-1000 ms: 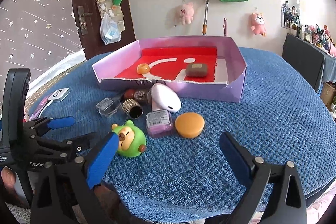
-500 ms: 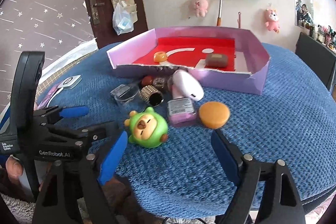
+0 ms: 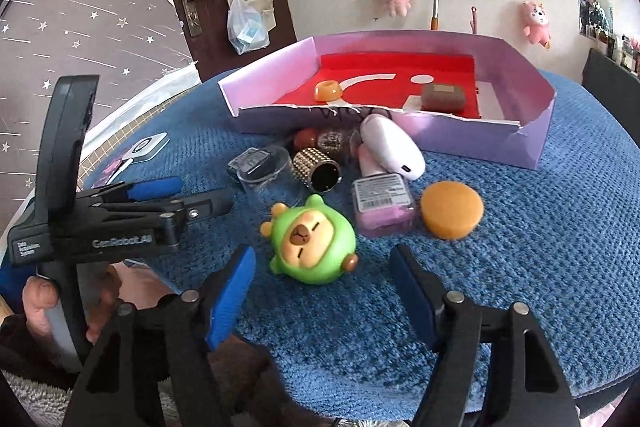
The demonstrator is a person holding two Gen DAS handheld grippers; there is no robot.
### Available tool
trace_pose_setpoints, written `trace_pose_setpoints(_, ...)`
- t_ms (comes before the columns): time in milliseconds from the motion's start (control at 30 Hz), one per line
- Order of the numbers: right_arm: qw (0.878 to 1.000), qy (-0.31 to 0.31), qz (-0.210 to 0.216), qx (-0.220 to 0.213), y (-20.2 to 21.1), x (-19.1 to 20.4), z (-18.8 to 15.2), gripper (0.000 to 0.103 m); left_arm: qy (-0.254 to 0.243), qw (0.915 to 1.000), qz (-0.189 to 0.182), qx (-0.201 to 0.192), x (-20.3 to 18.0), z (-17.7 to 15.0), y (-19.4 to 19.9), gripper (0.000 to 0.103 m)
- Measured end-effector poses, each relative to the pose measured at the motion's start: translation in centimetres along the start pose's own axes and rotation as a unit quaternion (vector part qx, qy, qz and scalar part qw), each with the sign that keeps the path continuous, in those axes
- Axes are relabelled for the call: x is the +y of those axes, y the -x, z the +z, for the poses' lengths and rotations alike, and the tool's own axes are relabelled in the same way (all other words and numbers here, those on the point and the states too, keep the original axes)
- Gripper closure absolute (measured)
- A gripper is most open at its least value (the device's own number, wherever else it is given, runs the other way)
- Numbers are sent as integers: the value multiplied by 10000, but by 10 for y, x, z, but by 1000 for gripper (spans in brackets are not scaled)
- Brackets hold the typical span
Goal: Organize rigid objects
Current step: 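Move the left tool toward the black nail polish bottle while the right tool approaches the green capybara toy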
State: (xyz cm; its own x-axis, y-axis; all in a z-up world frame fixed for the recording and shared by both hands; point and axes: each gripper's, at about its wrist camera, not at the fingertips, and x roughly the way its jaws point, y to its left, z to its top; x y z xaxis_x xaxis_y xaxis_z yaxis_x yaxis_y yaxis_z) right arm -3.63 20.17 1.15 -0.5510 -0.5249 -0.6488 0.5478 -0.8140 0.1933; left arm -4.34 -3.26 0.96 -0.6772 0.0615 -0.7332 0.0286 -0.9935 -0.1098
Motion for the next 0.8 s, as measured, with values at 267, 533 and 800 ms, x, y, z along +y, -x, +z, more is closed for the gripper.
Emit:
trace_pose_setpoints(267,10000,0,15,32,-4,1,1,30,21,10000,3,-23,-3,13,-12,11)
trace_pose_setpoints(533,10000,6,11,33,-6,0,2,30,16,10000,9,-41,-9,22,-21,11)
trace_pose_setpoints(800,10000,50,-27,31,-7,0,5,30,74,9999,47,-89,-10,27,-26,13)
